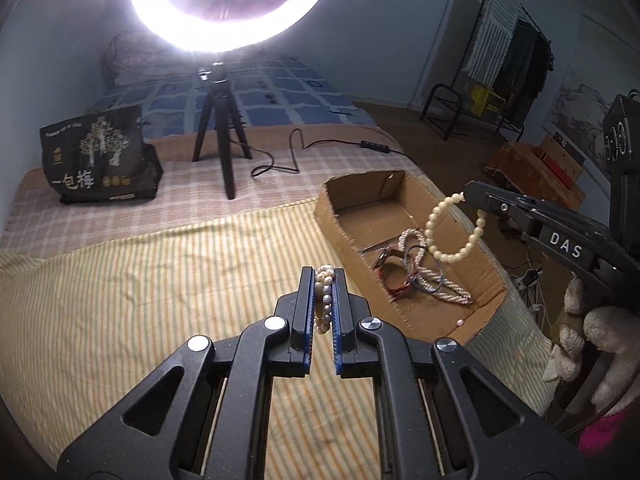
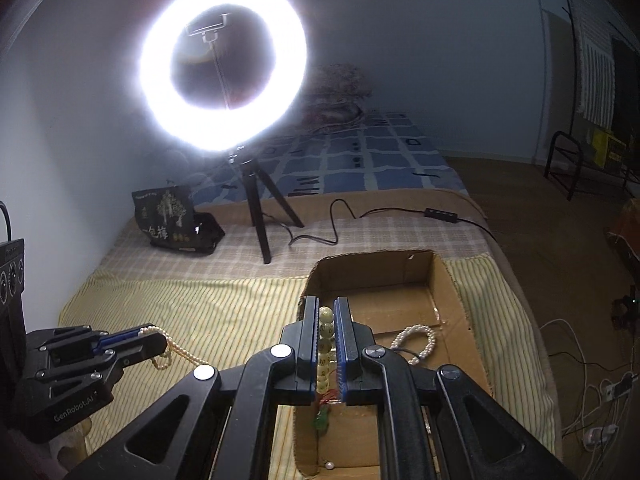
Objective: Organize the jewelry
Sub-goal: 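Lift the necklace and bracelet and carry both over the cardboard box, then open both grippers to drop the necklace and bracelet into the box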
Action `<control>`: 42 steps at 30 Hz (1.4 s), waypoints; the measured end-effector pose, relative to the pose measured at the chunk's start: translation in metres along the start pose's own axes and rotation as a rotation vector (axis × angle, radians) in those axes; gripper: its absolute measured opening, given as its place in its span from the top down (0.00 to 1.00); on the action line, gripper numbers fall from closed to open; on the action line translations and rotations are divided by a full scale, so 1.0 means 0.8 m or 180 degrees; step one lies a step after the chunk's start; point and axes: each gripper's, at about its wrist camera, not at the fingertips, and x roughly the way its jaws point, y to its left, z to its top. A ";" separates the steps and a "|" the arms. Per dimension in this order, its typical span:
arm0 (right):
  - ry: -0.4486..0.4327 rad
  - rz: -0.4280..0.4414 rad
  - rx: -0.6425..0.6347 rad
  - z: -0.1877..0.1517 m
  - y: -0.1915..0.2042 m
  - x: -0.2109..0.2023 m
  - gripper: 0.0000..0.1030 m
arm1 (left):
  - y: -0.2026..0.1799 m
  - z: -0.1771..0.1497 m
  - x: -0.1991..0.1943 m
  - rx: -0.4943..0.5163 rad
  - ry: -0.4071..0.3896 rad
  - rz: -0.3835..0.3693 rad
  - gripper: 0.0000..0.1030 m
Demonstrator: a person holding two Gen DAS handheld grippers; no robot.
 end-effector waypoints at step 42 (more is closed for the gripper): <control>0.0461 -0.0210 0.0179 -0.016 -0.077 0.093 0.71 | -0.051 0.090 0.144 0.0074 0.0010 -0.0302 0.95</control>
